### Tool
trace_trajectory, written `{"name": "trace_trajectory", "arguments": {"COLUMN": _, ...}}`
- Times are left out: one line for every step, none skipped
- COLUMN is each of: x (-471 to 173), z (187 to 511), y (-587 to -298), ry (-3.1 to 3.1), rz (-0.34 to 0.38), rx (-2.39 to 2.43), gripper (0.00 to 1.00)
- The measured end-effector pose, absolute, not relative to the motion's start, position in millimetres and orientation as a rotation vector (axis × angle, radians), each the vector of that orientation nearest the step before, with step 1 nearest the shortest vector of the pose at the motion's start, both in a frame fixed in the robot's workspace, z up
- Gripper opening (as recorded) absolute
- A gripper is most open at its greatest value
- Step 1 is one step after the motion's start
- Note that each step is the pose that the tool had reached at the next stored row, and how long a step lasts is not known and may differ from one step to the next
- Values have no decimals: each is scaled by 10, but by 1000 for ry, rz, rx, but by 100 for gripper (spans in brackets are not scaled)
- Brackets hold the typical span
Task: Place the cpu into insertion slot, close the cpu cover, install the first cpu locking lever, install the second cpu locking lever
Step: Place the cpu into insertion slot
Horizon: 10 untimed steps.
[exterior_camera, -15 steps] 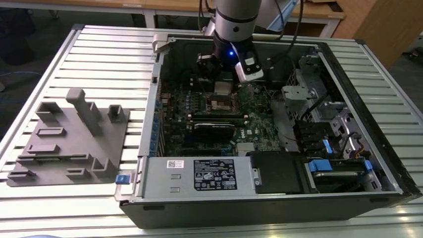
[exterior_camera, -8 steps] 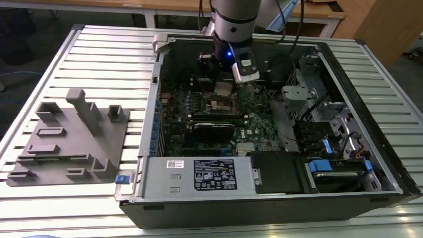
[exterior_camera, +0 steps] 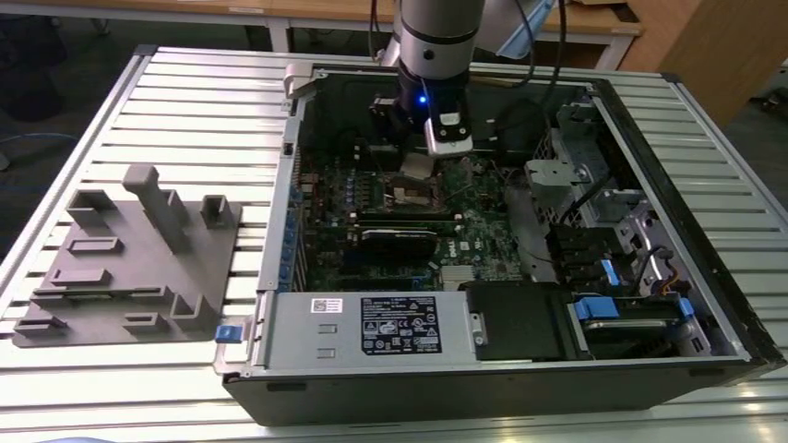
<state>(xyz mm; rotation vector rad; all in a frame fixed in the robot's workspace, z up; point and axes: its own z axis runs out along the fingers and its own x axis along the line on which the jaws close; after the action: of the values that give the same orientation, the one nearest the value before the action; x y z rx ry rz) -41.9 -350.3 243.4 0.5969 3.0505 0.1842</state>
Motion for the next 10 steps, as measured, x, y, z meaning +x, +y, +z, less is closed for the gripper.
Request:
{"name": "trace_trajectory", "arguments": {"x": -419, "z": 2434, "y": -3503, "ry": 3044, "rz": 184, "rx": 626, "gripper": 54}}
{"name": "trace_trajectory", "arguments": {"x": -419, "z": 2433, "y": -3503, "ry": 3037, "rz": 183, "rx": 653, "gripper": 54}}
{"name": "trace_trajectory", "arguments": {"x": -419, "z": 2433, "y": -3503, "ry": 3030, "rz": 183, "rx": 680, "gripper": 54}}
{"name": "trace_trajectory", "arguments": {"x": -419, "z": 2432, "y": -3503, "ry": 3023, "rz": 182, "rx": 707, "gripper": 54}}
{"name": "trace_trajectory", "arguments": {"x": -418, "z": 2432, "y": -3503, "ry": 3015, "rz": 182, "rx": 734, "gripper": 54}}
{"name": "trace_trajectory", "arguments": {"x": -419, "z": 2432, "y": -3503, "ry": 3007, "rz": 181, "rx": 761, "gripper": 54}}
{"name": "trace_trajectory", "arguments": {"x": -419, "z": 2431, "y": -3503, "ry": 2999, "rz": 180, "rx": 789, "gripper": 54}}
{"name": "trace_trajectory", "arguments": {"x": -419, "z": 2431, "y": -3503, "ry": 2991, "rz": 180, "rx": 815, "gripper": 54}}
{"name": "trace_trajectory", "arguments": {"x": -419, "z": 2430, "y": -3503, "ry": 2982, "rz": 179, "rx": 842, "gripper": 54}}
{"name": "trace_trajectory", "arguments": {"x": -419, "z": 2430, "y": -3503, "ry": 2974, "rz": 179, "rx": 869, "gripper": 54}}
